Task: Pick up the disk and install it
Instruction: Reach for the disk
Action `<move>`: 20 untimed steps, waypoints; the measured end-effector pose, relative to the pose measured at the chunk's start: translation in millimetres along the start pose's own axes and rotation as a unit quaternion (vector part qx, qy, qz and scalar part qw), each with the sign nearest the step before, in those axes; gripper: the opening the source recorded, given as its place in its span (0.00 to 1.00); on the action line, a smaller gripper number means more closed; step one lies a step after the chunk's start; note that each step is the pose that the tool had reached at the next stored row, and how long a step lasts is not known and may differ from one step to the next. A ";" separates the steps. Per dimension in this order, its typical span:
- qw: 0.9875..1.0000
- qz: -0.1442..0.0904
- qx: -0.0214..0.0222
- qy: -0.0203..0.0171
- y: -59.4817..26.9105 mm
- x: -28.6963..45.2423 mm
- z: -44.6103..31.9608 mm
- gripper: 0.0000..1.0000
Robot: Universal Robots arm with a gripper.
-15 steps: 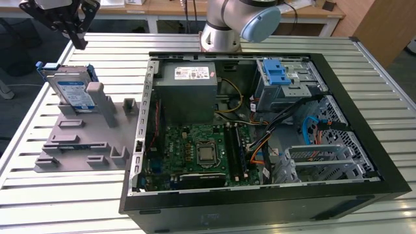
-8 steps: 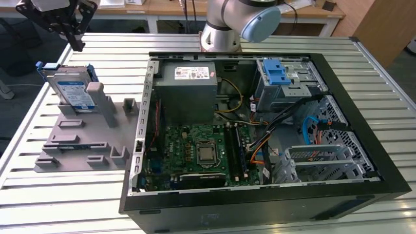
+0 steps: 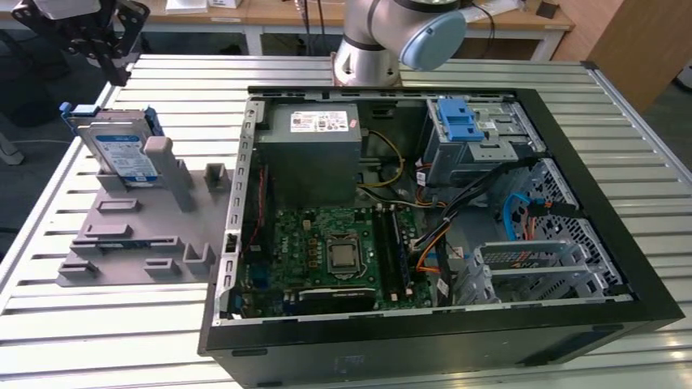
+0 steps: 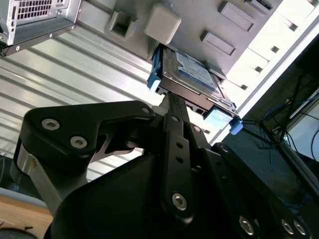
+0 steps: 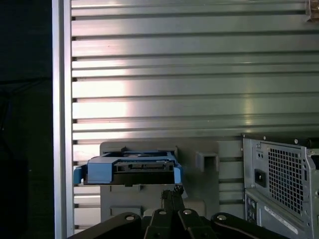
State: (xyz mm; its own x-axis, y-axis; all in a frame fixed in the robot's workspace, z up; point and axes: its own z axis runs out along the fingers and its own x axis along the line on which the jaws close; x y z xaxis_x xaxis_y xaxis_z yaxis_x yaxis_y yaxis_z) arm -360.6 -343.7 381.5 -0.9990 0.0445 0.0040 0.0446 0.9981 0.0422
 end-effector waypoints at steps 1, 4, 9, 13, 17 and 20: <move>1.000 0.000 0.000 0.000 -0.1 0.9 0.0 0.11; 1.000 0.000 0.000 0.000 -0.2 3.6 0.2 0.11; 1.000 0.000 0.000 0.000 -0.4 8.2 0.4 0.11; 1.000 0.000 0.000 0.000 -0.6 13.5 0.8 0.11; 1.000 0.000 0.000 0.000 -0.8 17.0 1.0 0.11; 1.000 0.000 0.000 0.000 -0.9 19.7 1.1 0.11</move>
State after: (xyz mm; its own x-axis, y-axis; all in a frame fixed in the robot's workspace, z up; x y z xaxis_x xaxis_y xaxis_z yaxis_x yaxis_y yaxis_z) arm -380.3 -343.7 380.4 -0.9990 0.0445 0.0040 0.0446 0.9981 0.0422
